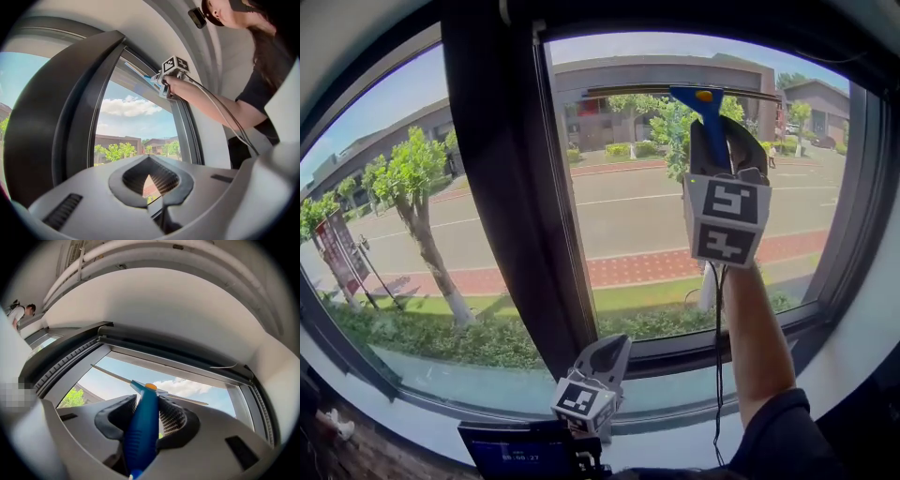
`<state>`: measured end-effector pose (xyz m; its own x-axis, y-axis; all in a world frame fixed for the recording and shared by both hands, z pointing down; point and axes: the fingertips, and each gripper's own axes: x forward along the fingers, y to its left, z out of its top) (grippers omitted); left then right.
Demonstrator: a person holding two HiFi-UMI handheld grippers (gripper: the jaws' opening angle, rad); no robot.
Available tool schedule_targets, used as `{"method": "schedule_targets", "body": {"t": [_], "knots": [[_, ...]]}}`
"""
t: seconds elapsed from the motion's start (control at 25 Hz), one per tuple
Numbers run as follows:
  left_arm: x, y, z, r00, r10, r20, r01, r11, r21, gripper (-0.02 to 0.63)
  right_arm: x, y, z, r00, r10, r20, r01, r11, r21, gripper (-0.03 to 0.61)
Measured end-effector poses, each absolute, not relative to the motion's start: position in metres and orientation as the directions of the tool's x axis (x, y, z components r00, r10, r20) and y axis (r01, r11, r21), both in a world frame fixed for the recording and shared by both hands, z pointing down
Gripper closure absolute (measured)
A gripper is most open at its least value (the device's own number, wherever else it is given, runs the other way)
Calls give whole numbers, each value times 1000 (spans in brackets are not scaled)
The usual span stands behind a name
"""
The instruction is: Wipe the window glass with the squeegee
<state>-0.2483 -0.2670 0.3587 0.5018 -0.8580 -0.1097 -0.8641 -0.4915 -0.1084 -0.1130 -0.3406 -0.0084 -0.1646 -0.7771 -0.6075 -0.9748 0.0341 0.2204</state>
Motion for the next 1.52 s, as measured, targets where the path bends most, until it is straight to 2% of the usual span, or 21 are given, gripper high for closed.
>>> {"method": "schedule_targets", "body": {"t": [0.48,0.88,1.52], "knots": [[-253,-275,354,481,-866,-139,-877,-473,-87,612,-133,-338,-100,-124,-704,-699,-975,-45,218,437],[-261,-275,347,464,-872,-159,-886,-455,-87,612,-159,-350,-110,-125,-705,-698,-967,-72,245,437],[-261,-271,338,452,-878,-158,-892,-446,-71,612,-160,-354,-82,-141,-729,-670,-959,-67,274,437]]}}
